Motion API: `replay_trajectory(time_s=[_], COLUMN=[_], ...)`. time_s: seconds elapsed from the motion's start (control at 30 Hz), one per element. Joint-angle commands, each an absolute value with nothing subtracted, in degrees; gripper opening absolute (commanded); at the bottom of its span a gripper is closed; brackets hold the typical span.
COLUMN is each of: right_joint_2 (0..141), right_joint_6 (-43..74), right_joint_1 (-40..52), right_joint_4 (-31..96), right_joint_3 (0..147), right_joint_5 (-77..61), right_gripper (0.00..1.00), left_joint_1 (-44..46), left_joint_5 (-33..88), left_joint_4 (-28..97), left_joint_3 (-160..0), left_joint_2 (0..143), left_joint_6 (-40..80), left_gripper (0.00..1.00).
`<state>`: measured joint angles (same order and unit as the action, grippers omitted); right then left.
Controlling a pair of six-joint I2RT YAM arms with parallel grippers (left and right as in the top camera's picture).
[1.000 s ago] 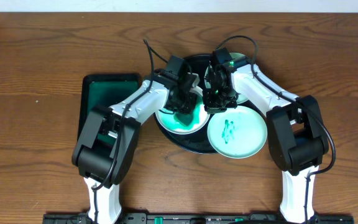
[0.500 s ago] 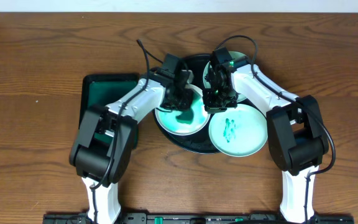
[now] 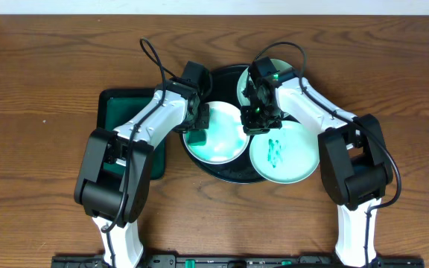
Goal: Clean dirty plates on tray and stack at the side
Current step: 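Scrub the white plate with the sponge while the right gripper holds it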
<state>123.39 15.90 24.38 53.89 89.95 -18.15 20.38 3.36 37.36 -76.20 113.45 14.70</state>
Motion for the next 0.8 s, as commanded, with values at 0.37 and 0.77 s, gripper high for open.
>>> replay_trajectory(time_s=[0.37,0.77], right_joint_2=[124.3,124.3], right_joint_6=[14.5,14.5], right_joint_1=[24.8,24.8], right_joint_4=[55.2,55.4], right_joint_3=[90.1,90.1], right_joint_5=[-18.3,-18.3], right_gripper=[0.01,0.01], left_joint_1=[29.1,27.8], left_joint_5=[26.6,19.2], left_joint_4=[35.0,33.9], left_joint_3=[-73.8,-73.9], left_joint_2=[116.0,115.7], left_joint_6=[8.9,17.9], left_gripper=[0.07,0.07])
